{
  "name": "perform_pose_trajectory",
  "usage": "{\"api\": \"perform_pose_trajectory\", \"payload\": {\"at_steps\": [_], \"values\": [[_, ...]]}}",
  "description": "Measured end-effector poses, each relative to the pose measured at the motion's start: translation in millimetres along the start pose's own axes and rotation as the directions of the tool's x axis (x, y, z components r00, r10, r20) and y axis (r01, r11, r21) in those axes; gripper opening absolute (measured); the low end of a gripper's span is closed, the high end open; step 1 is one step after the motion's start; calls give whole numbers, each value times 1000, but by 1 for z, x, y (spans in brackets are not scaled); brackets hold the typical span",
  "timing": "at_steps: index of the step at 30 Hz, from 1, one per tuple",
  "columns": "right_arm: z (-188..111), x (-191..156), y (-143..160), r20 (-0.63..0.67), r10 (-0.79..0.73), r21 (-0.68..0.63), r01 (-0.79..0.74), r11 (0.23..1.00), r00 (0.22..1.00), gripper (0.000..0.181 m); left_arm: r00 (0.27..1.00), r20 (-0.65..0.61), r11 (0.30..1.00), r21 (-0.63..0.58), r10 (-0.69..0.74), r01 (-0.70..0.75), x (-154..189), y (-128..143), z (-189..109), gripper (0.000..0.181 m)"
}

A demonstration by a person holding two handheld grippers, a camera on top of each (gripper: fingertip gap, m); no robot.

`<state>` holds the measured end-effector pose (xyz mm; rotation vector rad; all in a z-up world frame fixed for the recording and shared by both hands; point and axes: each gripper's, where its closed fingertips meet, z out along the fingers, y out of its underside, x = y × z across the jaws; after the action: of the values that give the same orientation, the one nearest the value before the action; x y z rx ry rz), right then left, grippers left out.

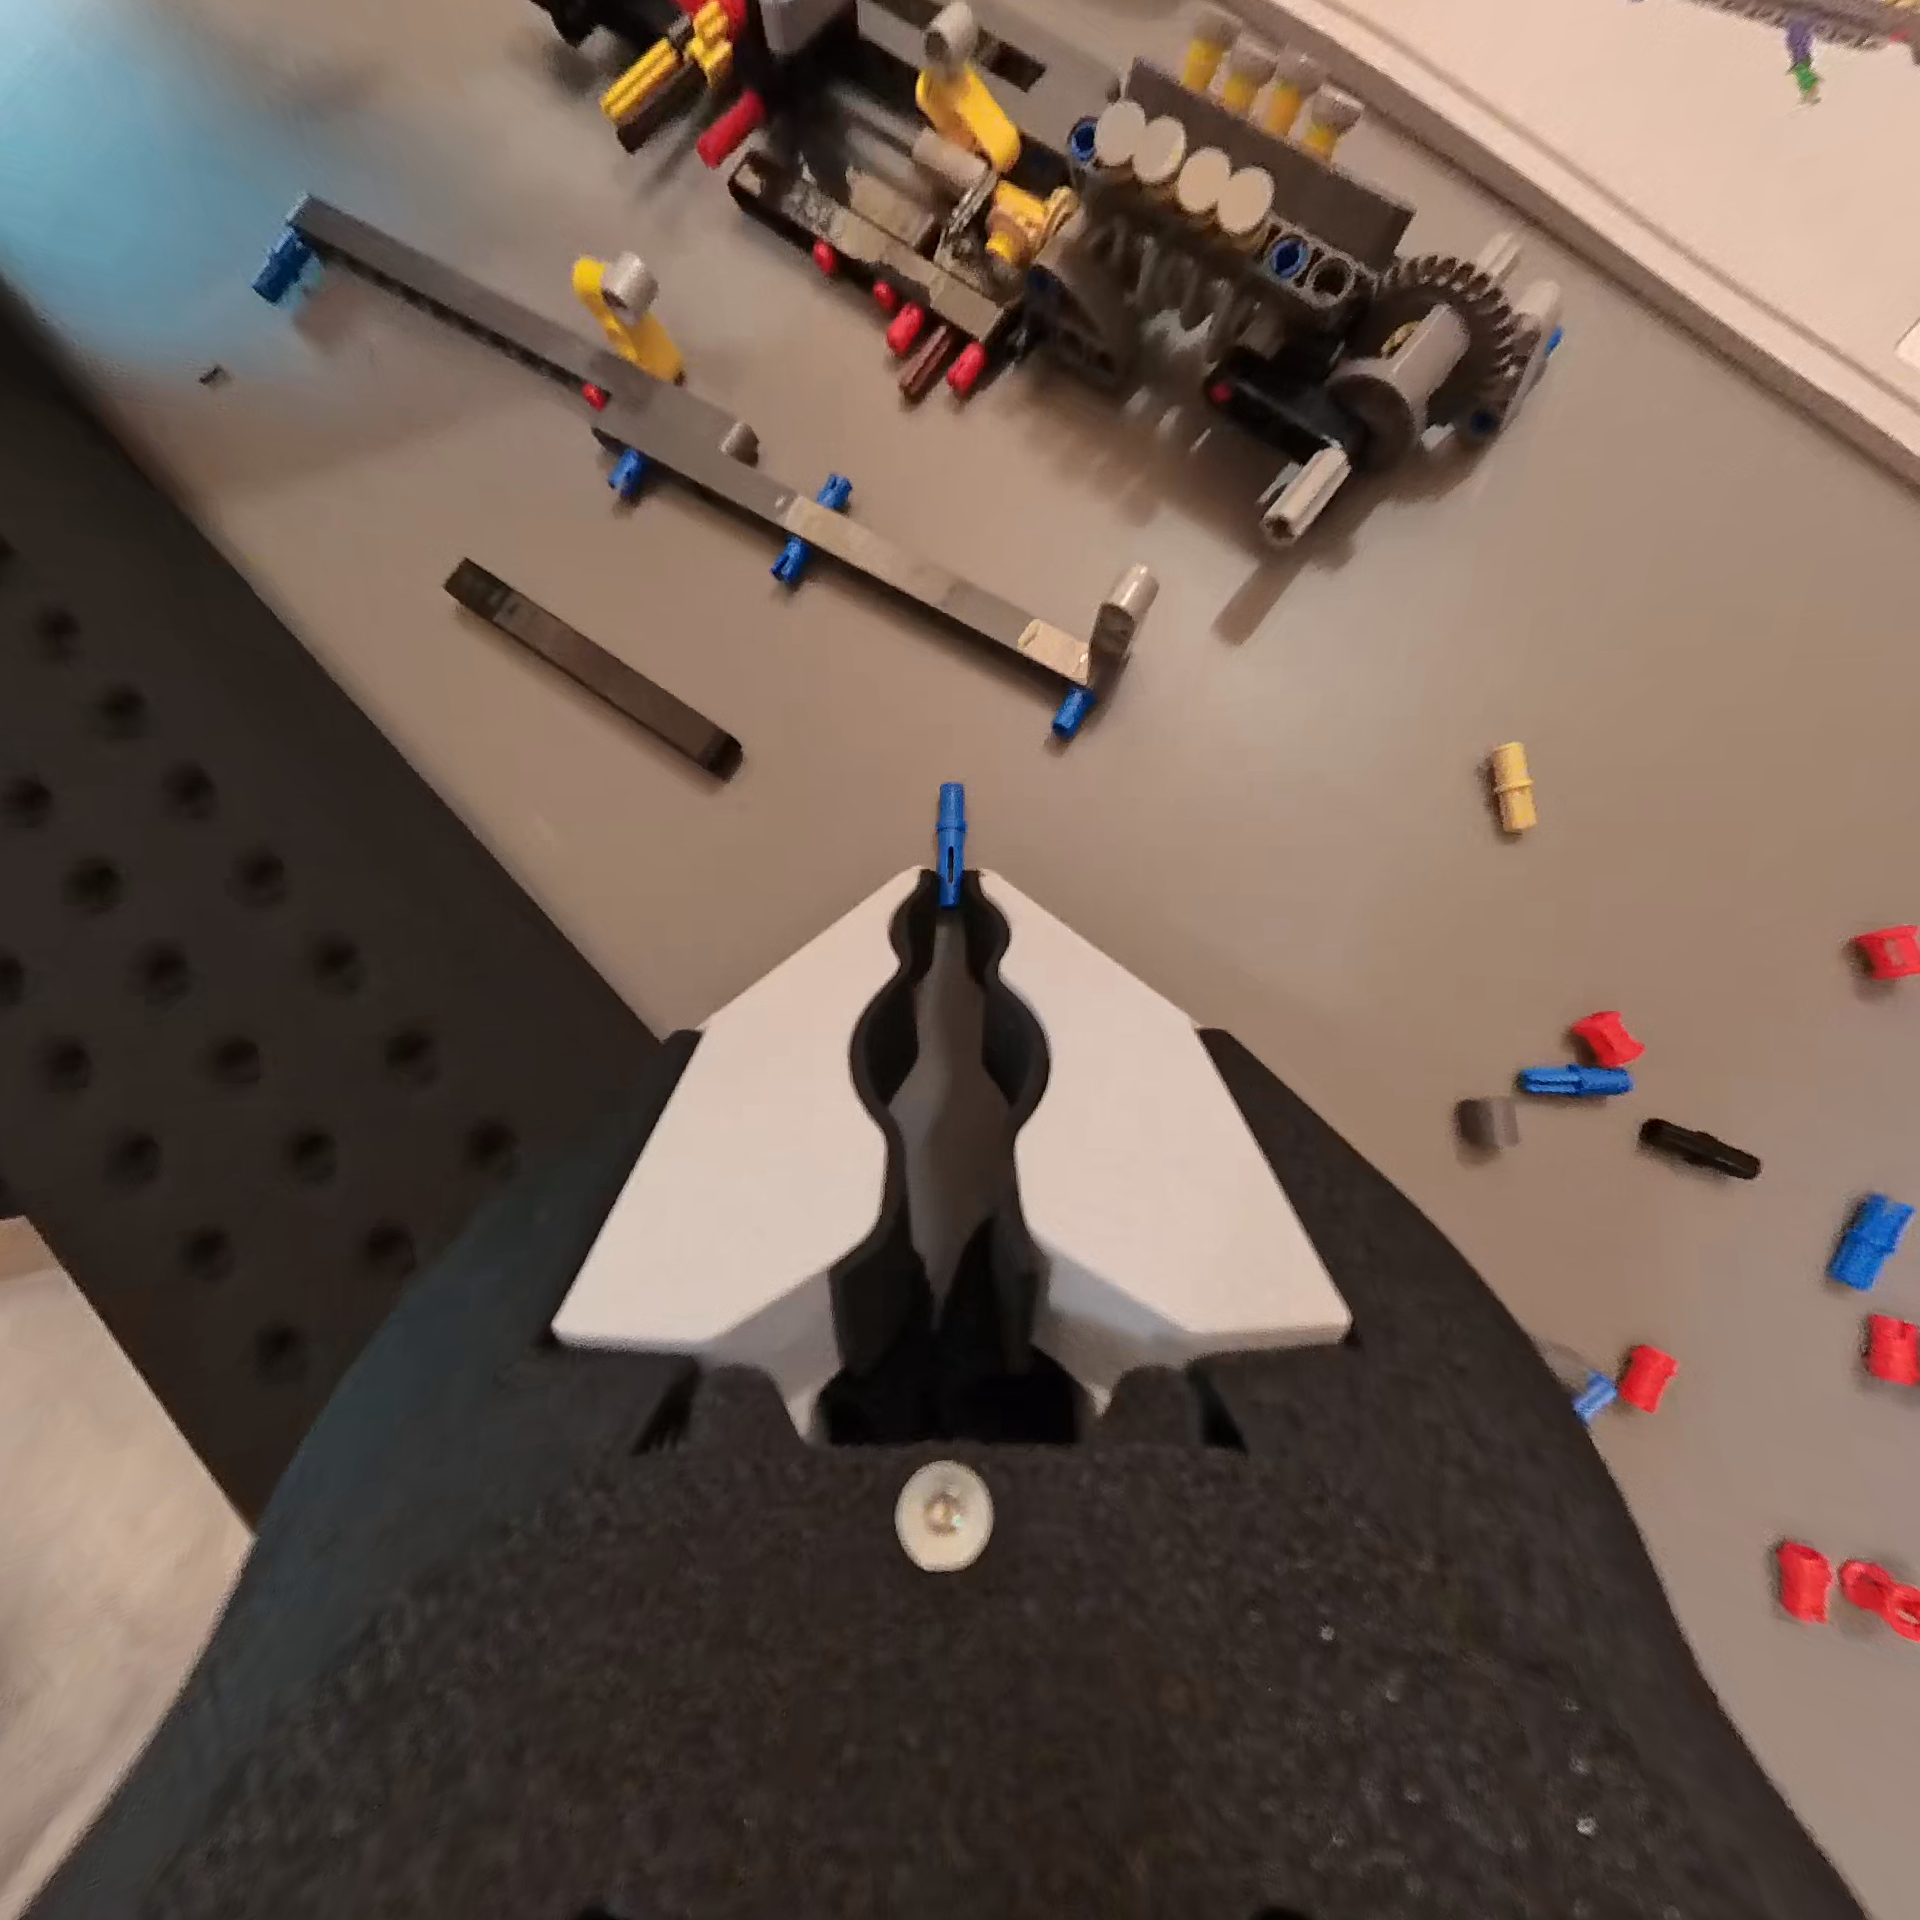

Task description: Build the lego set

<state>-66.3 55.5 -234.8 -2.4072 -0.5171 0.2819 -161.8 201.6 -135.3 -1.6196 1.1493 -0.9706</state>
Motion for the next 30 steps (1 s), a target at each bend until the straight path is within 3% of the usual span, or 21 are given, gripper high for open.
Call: {"api": "perform_pose_trajectory", "payload": {"at_steps": [2, 4, 7, 9, 12, 22, 30], "values": [[-1, 1, 0, 3, 18, 4, -18, 1000, 1000, 4, 1000, 2, 1000, -5, 6, -6, 0, 1, 1, 14], [-10, 9, -3, -3, 44, 41, -44, 998, 999, 20, 1000, -4, 1000, -14, 13, -13, 2, 2, 2, 14], [-40, 61, -5, -158, 136, 172, -109, 979, 978, 23, 1000, -7, 999, -20, 27, -27, 4, 3, 2, 14], [-58, 103, 10, -284, 217, 186, -168, 968, 934, 23, 999, -9, 999, -25, 34, -34, 5, 4, 3, 14], [-61, 127, 22, -318, 253, 192, -199, 961, 914, 23, 999, -12, 999, -30, 39, -39, 6, 5, 4, 14], [-41, 132, 33, -319, 187, 114, -158, 981, 929, 21, 999, -13, 998, -44, 36, -36, 5, 8, 5, 14], [-45, 124, 17, -295, 187, 151, -147, 978, 937, 14, 999, -11, 998, -50, 38, -38, 4, 10, 6, 14]]}}
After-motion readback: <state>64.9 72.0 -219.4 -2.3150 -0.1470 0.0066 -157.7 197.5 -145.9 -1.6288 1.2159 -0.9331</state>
